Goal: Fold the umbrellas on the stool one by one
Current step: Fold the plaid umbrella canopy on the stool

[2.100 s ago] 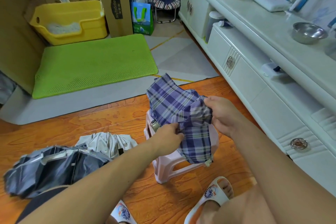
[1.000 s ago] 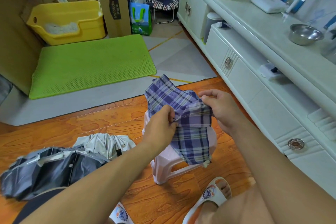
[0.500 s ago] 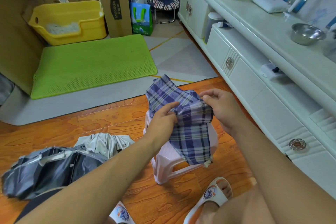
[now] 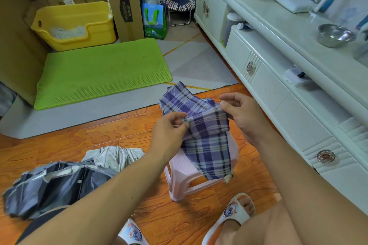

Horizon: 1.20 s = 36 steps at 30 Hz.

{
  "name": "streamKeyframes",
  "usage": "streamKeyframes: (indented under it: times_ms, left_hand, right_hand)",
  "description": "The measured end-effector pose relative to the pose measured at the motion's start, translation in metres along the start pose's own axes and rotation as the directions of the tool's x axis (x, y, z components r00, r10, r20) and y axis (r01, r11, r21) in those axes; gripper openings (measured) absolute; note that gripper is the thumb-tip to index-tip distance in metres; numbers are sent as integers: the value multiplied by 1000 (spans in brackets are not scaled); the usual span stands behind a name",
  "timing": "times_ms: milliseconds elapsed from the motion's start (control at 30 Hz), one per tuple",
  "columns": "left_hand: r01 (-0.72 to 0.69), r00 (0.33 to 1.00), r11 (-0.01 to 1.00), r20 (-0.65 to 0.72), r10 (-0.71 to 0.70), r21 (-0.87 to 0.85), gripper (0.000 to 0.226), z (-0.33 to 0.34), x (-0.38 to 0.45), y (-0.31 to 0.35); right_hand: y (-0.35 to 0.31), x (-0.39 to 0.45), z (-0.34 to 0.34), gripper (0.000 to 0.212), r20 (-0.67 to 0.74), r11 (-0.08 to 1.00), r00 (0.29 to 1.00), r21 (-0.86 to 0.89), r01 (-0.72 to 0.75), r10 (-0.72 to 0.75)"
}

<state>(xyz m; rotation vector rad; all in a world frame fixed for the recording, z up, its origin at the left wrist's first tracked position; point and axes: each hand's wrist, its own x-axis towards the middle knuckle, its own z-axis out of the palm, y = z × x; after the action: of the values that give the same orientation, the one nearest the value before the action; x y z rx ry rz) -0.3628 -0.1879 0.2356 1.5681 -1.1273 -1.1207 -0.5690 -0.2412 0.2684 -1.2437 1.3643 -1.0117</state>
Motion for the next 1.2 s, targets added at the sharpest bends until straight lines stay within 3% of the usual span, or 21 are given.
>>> streamKeyframes:
  times_ms: [100,200,267,400,600,767,933,1200]
  left_hand:
    - [-7,1000,1000,-7,7,7,19,-1,2,-1]
    - [-45,999,997,-22,46,57,18,-1,2,0]
    - [-85,995,983,-46,93,163,16,-2,2,0]
    - [-132,987,939,-50,155,319,14,-3,-2,5]
    - [-150,978,917,-82,193,369,19,-3,-4,7]
    - [-176,966,881,-93,240,439,14,-3,-5,7]
    - [-187,967,896,-83,239,402,24,-3,-5,7]
    - [-181,965,887,-99,244,426,9,0,-3,5]
  right_hand:
    - [-3,-3,-3,21,83,999,996,-6,41,-40]
    - [-3,-1,-6,34,125,970,988,-214,113,-87]
    - [-3,1,-9,32,87,928,986,-336,163,-142]
    - [-6,1,-10,25,50,908,978,-364,206,-202]
    - [-3,3,-9,33,124,871,966,-418,256,-225]
    - [0,7,-10,19,106,829,959,-484,281,-264]
    - [-1,7,-9,23,104,843,959,-458,282,-264]
    - [-1,4,-9,15,147,871,965,-417,260,-218]
